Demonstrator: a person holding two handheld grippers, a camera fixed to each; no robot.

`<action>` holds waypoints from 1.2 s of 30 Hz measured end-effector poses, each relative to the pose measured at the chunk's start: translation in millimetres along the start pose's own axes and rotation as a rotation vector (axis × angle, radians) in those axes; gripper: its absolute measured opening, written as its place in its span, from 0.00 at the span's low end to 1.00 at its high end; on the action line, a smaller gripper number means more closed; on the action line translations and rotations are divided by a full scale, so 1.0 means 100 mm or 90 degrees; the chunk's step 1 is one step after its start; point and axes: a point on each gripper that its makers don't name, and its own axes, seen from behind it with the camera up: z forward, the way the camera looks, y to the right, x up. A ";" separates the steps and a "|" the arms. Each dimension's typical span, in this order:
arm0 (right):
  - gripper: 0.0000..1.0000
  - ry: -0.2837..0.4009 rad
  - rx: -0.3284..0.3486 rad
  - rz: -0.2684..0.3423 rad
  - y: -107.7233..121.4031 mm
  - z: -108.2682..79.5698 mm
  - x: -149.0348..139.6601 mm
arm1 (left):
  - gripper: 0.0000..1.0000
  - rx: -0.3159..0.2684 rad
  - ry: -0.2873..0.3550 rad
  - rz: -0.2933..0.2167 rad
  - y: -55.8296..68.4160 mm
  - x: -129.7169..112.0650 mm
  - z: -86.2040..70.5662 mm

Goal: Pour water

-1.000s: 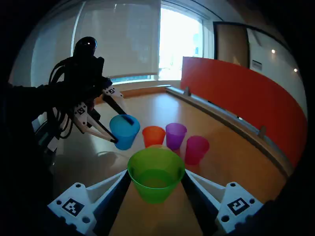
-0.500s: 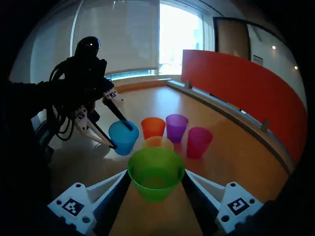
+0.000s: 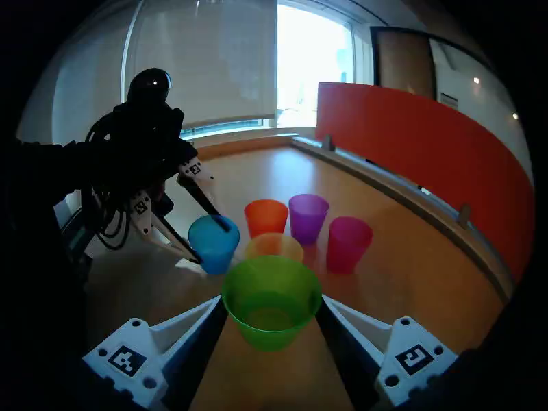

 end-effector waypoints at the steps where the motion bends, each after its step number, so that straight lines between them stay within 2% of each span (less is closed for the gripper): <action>1: 0.90 0.000 0.000 0.000 0.00 0.00 0.00 | 0.86 0.000 0.001 -0.002 0.00 -0.01 0.00; 24: 0.90 -0.007 0.000 -0.002 -0.03 0.07 -0.03 | 0.86 -0.002 0.018 -0.029 -0.03 -0.18 -0.09; 29: 0.90 -0.011 0.000 -0.002 -0.04 0.09 -0.06 | 0.87 -0.002 0.019 -0.020 -0.04 -0.17 -0.09; 36: 0.91 -0.016 0.002 0.000 -0.05 0.14 -0.10 | 0.97 0.010 0.008 -0.002 -0.06 -0.20 -0.07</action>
